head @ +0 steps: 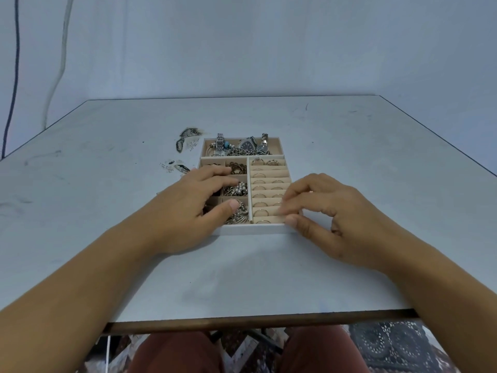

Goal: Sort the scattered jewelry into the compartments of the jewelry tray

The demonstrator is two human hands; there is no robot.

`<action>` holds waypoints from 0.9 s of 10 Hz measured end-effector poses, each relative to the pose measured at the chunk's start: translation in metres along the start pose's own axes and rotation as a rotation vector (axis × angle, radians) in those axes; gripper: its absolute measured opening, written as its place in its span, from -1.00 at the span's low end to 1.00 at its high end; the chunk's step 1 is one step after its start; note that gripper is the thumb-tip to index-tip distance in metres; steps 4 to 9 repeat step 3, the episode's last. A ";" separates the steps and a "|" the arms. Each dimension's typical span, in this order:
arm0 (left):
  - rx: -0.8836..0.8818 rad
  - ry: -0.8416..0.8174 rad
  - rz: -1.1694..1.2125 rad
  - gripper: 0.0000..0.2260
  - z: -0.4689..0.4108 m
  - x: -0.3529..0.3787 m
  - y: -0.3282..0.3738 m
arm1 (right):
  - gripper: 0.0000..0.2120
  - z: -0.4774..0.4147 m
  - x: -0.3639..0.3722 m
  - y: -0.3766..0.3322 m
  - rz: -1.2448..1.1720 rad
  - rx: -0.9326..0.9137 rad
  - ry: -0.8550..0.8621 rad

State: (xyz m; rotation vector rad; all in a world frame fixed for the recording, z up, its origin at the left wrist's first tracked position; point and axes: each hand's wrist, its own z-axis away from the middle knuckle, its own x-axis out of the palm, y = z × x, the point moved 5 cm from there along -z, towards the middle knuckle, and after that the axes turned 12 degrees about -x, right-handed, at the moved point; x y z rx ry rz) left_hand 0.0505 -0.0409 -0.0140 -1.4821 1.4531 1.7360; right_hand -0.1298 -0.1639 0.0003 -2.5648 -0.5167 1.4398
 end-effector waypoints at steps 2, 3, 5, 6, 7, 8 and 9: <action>-0.027 -0.031 -0.017 -0.40 0.003 -0.001 0.005 | -0.42 -0.007 0.011 0.008 0.107 0.175 -0.152; -0.048 -0.056 -0.085 -0.32 0.011 -0.005 0.013 | -0.39 -0.003 0.013 0.004 0.141 0.189 -0.239; -0.048 -0.056 -0.085 -0.32 0.011 -0.005 0.013 | -0.39 -0.003 0.013 0.004 0.141 0.189 -0.239; -0.048 -0.056 -0.085 -0.32 0.011 -0.005 0.013 | -0.39 -0.003 0.013 0.004 0.141 0.189 -0.239; -0.048 -0.056 -0.085 -0.32 0.011 -0.005 0.013 | -0.39 -0.003 0.013 0.004 0.141 0.189 -0.239; -0.048 -0.056 -0.085 -0.32 0.011 -0.005 0.013 | -0.39 -0.003 0.013 0.004 0.141 0.189 -0.239; -0.048 -0.056 -0.085 -0.32 0.011 -0.005 0.013 | -0.39 -0.003 0.013 0.004 0.141 0.189 -0.239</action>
